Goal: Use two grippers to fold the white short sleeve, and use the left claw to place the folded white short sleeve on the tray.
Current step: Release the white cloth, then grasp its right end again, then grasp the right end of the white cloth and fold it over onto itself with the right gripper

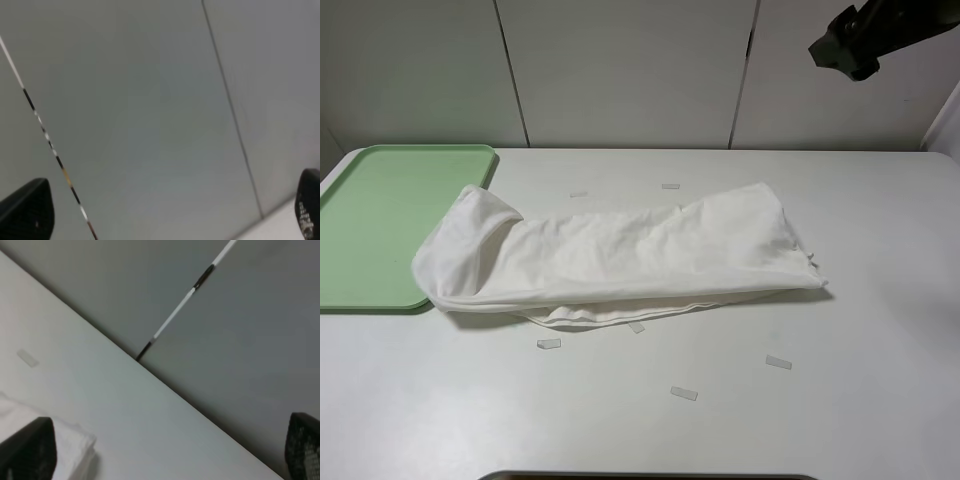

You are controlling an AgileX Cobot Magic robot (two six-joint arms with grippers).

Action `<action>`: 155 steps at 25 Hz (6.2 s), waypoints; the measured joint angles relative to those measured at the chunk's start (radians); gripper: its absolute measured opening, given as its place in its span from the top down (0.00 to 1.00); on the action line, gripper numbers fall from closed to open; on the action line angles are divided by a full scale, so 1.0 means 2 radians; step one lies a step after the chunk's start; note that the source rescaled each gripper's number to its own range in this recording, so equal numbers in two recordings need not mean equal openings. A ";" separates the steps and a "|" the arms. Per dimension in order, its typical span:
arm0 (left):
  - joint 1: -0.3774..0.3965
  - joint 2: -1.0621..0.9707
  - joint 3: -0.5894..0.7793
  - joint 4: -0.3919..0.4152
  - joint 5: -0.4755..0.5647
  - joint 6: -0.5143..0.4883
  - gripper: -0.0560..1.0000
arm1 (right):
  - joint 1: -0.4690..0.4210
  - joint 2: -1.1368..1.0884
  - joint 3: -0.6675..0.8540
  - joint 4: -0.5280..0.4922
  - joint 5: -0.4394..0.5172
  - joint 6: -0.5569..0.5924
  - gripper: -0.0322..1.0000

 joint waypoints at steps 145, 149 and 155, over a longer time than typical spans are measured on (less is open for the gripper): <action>0.157 -0.247 0.154 0.408 0.405 -0.546 0.03 | -0.096 0.429 -0.193 0.146 0.266 0.002 0.96; 0.157 -0.247 0.154 0.408 0.405 -0.546 0.03 | -0.086 0.394 -0.193 0.049 0.257 0.063 0.96; 0.157 -0.247 0.154 0.408 0.405 -0.546 0.03 | -0.064 0.342 -0.193 -0.058 0.260 0.166 0.96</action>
